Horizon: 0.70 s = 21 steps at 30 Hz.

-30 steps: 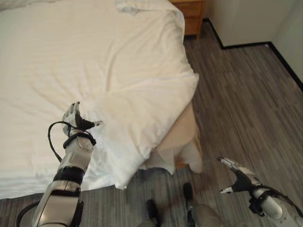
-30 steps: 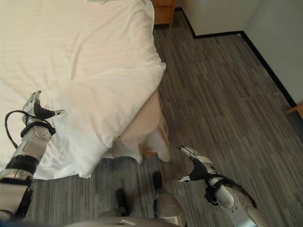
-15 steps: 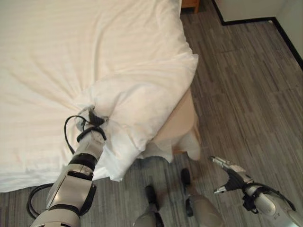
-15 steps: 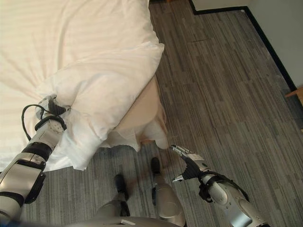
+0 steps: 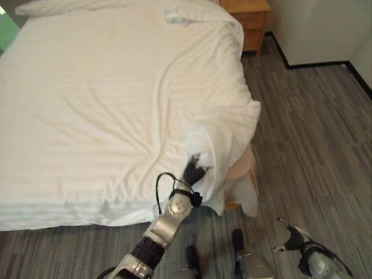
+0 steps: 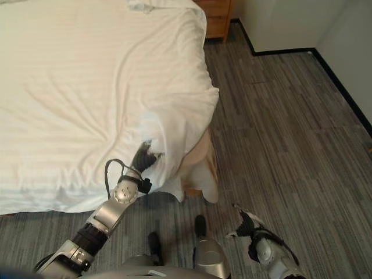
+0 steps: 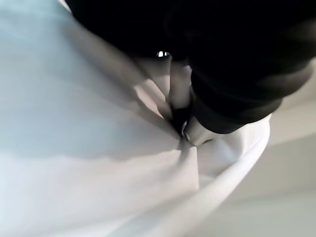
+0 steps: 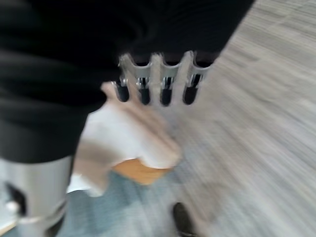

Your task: Making the bed.

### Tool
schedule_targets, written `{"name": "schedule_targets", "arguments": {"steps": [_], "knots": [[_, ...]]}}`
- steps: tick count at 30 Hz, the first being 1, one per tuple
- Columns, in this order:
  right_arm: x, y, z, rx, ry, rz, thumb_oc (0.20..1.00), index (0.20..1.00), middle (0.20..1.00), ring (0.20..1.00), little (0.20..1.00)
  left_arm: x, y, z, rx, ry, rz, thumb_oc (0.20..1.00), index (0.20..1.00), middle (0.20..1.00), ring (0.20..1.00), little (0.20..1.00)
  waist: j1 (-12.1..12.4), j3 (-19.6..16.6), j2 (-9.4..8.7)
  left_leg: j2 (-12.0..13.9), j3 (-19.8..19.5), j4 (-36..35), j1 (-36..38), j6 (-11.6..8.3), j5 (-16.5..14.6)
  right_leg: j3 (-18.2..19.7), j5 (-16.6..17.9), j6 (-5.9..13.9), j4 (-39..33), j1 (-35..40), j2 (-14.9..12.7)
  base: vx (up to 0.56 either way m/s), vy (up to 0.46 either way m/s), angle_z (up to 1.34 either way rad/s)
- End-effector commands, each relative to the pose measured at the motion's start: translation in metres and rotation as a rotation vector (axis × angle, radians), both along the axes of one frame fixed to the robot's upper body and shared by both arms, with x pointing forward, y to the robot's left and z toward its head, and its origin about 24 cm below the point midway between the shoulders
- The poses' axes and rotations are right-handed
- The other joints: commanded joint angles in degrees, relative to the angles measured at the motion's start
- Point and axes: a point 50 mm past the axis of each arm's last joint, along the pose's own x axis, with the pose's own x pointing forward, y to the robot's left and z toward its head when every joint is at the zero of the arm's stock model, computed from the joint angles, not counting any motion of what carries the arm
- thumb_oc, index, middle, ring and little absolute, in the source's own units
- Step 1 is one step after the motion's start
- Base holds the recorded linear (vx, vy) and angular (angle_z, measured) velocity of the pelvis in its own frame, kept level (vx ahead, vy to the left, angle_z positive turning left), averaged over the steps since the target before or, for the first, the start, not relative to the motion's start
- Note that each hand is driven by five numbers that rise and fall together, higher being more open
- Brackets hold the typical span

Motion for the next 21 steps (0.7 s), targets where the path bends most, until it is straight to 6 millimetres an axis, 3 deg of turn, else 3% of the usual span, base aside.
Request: {"name": "schedule_targets", "arguments": {"steps": [1, 2, 3, 5, 6, 7, 9, 10, 14, 18, 21], "knots": [[-0.041, -0.009, -0.021, 0.006, 0.127, -0.227, 1.000, 1.000, 1.000, 1.000, 1.000, -0.005, -0.031, 0.009, -0.096, -0.007, -0.207, 0.200, 0.200, 0.200, 0.200, 0.200, -0.7, -4.0, -2.05, 1.5, -1.0, 0.6, 2.0, -1.52, -1.7, 0.8, -4.6, 4.98, 0.8, 4.3, -5.3, -0.04, 0.014, -0.06], [-0.040, -0.009, -0.021, 0.007, 0.126, -0.228, 1.000, 1.000, 1.000, 1.000, 1.000, -0.005, -0.031, 0.009, -0.095, -0.008, -0.207, 0.200, 0.200, 0.200, 0.200, 0.200, -0.7, -4.1, -2.09, 1.5, -1.0, 0.6, 1.8, -1.52, -1.6, 0.8, -4.5, 4.95, 0.8, 4.1, -5.3, -0.05, 0.024, -0.11], [-0.072, -0.015, -0.033, 0.014, 0.243, -0.431, 1.000, 1.000, 1.000, 1.000, 1.000, -0.015, -0.050, 0.002, -0.077, 0.045, -0.346, 0.401, 0.401, 0.401, 0.401, 0.401, -1.3, -4.1, -1.82, 1.3, -0.6, 0.6, 3.1, -1.13, -2.4, 1.3, -4.7, 5.06, 0.8, 4.8, -5.4, -0.06, 0.022, -0.13], [-0.080, -0.018, -0.034, 0.006, 0.267, -0.491, 1.000, 1.000, 1.000, 1.000, 1.000, -0.018, -0.056, 0.000, -0.077, 0.061, -0.390, 0.583, 0.583, 0.583, 0.583, 0.583, -1.6, -4.2, -1.67, 1.2, -0.4, 0.6, 3.2, -1.00, -2.4, 1.7, -4.5, 5.09, 0.8, 4.7, -5.5, -0.04, 0.017, -0.16], [-0.089, -0.023, -0.035, 0.001, 0.288, -0.556, 1.000, 1.000, 1.000, 1.000, 1.000, -0.022, -0.062, 0.000, -0.085, 0.075, -0.436, 1.000, 1.000, 1.000, 1.000, 1.000, -1.9, -4.2, -1.48, 1.2, -0.1, 0.6, 3.6, -0.85, -2.6, 2.0, -4.5, 5.11, 0.8, 4.9, -5.6, -0.03, 0.029, -0.22], [-0.105, -0.033, -0.034, -0.016, 0.321, -0.677, 1.000, 1.000, 1.000, 1.000, 1.000, -0.032, -0.078, -0.005, -0.114, 0.134, -0.533, 1.000, 1.000, 1.000, 1.000, 1.000, -3.2, -3.9, -0.98, 1.0, 0.5, 0.6, 4.6, -0.55, -3.1, 2.9, -4.4, 5.17, 0.8, 5.0, -5.7, -0.03, 0.050, -0.20], [-0.110, -0.039, -0.032, -0.028, 0.324, -0.726, 1.000, 1.000, 1.000, 1.000, 1.000, -0.037, -0.087, -0.006, -0.144, 0.166, -0.580, 1.000, 1.000, 1.000, 1.000, 1.000, -3.7, -3.6, -0.56, 1.0, 1.2, 0.6, 5.2, -0.40, -3.4, 3.6, -4.4, 5.25, 0.8, 5.2, -5.7, -0.02, 0.042, -0.24], [-0.118, -0.054, -0.026, -0.080, 0.330, -0.771, 1.000, 1.000, 1.000, 1.000, 1.000, -0.050, -0.103, -0.007, -0.166, 0.215, -0.696, 1.000, 1.000, 1.000, 1.000, 1.000, -5.0, -3.2, 0.07, 0.8, 2.0, 0.6, 6.2, -0.11, -4.1, 4.7, -4.6, 5.37, 0.8, 5.3, -5.8, -0.04, 0.035, -0.32], [-0.119, -0.080, -0.013, -0.145, 0.298, -0.826, 1.000, 1.000, 1.000, 1.000, 1.000, -0.067, -0.124, -0.003, -0.235, 0.283, -0.845, 1.000, 1.000, 1.000, 1.000, 1.000, -6.6, -2.7, 0.90, 0.6, 3.4, 0.6, 7.2, 0.24, -4.6, 6.8, -4.4, 5.51, 0.8, 5.0, -5.9, -0.02, 0.022, -0.36], [-0.111, -0.112, 0.007, -0.229, 0.237, -0.840, 1.000, 1.000, 1.000, 1.000, 1.000, -0.077, -0.145, 0.024, -0.346, 0.264, -1.011, 1.000, 1.000, 1.000, 1.000, 1.000, -8.0, -2.5, 1.56, 0.6, 4.9, 0.6, 8.0, 0.49, -4.7, 8.6, -4.0, 5.62, 0.8, 4.6, -5.8, -0.02, 0.004, -0.26], [-0.107, -0.123, 0.015, -0.253, 0.209, -0.837, 1.000, 1.000, 1.000, 1.000, 1.000, -0.077, -0.147, 0.034, -0.392, 0.251, -1.035, 1.000, 1.000, 1.000, 1.000, 1.000, -8.0, -2.6, 1.46, 0.6, 5.0, 0.6, 8.3, 0.53, -4.7, 8.5, -4.0, 5.63, 0.8, 4.9, -5.8, -0.01, -0.021, -0.23]]}}
